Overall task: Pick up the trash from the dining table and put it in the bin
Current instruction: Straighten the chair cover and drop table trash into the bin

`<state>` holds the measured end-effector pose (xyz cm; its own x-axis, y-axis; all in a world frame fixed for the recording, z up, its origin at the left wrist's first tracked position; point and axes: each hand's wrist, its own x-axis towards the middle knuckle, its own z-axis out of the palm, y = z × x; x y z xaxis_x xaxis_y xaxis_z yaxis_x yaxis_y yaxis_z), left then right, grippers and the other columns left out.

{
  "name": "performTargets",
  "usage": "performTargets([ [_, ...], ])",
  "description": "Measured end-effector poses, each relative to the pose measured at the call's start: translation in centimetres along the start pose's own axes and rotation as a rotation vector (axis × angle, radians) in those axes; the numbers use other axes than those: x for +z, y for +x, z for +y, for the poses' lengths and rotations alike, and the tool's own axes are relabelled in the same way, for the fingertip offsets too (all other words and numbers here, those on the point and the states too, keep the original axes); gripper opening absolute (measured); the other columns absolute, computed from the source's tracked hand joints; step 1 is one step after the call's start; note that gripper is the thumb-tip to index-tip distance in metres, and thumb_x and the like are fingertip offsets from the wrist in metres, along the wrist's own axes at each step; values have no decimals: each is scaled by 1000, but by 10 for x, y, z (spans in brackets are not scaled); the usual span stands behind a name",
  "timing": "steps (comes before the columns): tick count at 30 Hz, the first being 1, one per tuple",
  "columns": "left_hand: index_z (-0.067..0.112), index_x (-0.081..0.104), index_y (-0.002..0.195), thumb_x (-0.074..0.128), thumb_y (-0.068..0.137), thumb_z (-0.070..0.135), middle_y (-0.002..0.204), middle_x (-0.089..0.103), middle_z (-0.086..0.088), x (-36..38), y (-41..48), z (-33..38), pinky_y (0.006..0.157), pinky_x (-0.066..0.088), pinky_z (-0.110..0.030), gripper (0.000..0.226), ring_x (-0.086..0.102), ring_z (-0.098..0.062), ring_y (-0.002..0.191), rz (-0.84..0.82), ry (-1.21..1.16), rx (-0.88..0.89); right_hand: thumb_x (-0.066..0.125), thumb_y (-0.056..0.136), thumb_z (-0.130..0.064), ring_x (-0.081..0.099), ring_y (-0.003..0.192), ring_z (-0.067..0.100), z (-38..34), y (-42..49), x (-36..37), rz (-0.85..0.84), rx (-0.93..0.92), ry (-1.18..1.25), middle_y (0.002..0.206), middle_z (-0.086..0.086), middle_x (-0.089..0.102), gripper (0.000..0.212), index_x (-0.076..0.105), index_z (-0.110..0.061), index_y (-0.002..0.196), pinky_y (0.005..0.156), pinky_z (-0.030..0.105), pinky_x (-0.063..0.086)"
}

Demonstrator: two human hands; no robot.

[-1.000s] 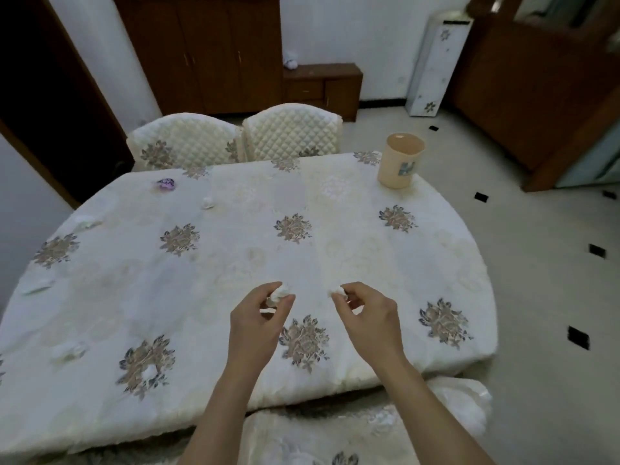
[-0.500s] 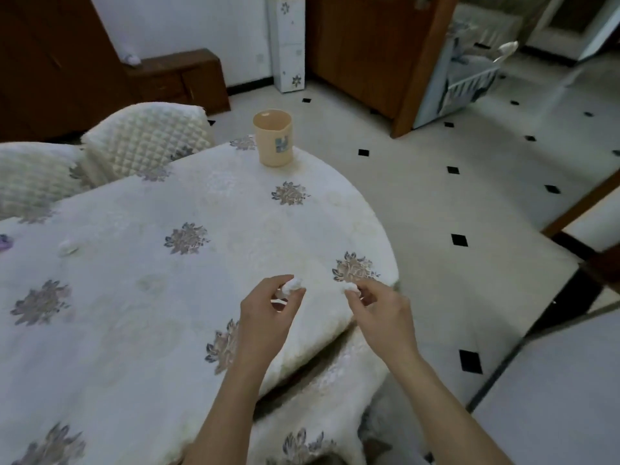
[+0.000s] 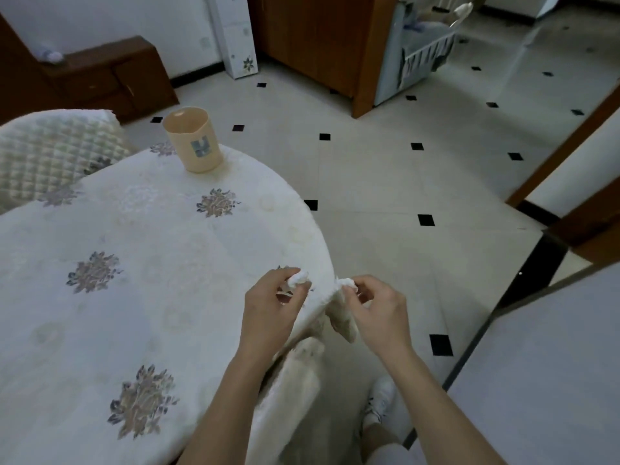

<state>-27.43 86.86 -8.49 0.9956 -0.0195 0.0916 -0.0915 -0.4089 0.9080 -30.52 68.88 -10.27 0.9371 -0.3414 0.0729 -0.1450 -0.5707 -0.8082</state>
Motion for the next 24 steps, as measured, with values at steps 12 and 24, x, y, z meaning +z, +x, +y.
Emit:
performTargets([
  [12,22,72,101,70,89,23,90,69,10,142,93,71,67,49,-10,12,63,-6,81,61,80,46,66,89,-41,60,64,6,64,162,-94,-36,-26,41,65,-12,63,19,69,-27,78,62,29,51],
  [24,22,72,105,70,89,27,91,69,9,204,182,79,72,54,-22,17,64,-5,81,50,129,-17,66,90,-38,62,68,0,106,259,-112,-78,-48,35,71,-13,67,12,71,-29,85,58,20,46],
])
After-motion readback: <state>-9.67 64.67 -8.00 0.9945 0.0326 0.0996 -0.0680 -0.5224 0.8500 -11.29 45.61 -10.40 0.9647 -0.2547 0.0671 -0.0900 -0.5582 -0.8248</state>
